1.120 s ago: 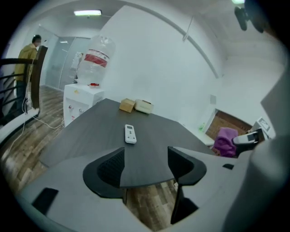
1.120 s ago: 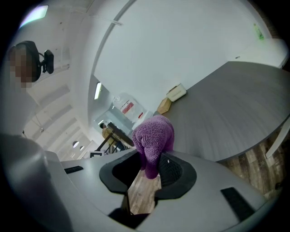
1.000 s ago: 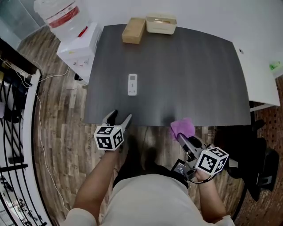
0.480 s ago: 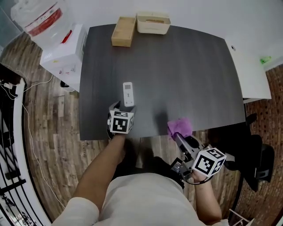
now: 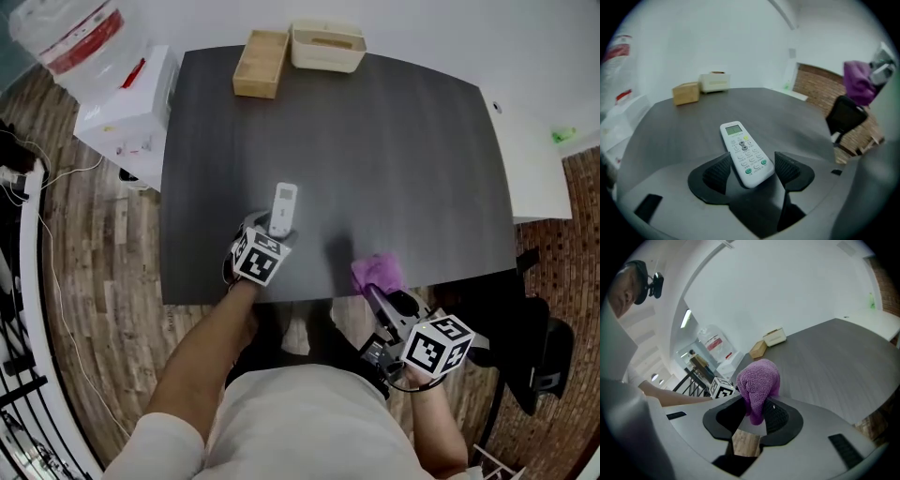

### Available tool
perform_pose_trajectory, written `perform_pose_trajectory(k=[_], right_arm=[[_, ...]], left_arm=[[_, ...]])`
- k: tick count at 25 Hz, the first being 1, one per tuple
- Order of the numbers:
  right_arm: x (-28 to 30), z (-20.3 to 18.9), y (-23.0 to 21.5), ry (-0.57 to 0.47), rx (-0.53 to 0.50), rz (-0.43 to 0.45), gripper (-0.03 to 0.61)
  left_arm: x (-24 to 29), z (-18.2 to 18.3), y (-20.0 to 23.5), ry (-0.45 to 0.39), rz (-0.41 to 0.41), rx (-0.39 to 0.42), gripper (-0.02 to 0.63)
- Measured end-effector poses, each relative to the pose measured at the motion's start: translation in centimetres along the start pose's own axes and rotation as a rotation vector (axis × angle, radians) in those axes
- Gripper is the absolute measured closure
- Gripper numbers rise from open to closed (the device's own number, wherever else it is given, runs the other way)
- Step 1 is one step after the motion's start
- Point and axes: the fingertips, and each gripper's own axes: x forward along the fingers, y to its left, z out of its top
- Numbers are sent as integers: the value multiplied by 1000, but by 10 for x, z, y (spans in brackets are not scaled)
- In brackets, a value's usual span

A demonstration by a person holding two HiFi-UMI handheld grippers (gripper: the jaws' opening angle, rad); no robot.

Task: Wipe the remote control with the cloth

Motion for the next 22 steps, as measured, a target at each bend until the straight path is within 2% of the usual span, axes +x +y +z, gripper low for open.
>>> perform_pose_trajectory(k=[2,4,6,8,11,13,18,22], right_arm=[[11,6,-4,39,-86,17,479],[28,7,-7,101,-173,48,479],[48,2,-7,178,-238,96,479],[67,-8,-5,251,-273,141,479],[90,-25,-1,334,-298,193,479],[102,-33,0,377,-315,216,479],[126,-46,0,484,-367,275,479],[145,-63,22,601,-362,391,479]], left_arm=[[1,-5,-39,-5,-195,149,318],[-2,-12,-71,-2,-332,296,318],[-5,-17,-89,8,-394,388,318],[-6,-19,-97,18,-416,434,318],[-7,-20,-97,36,-413,467,318],[-10,-19,-93,39,-373,472,316],[-17,-26,-81,18,-207,361,316],[-14,-34,-81,6,-150,309,318]])
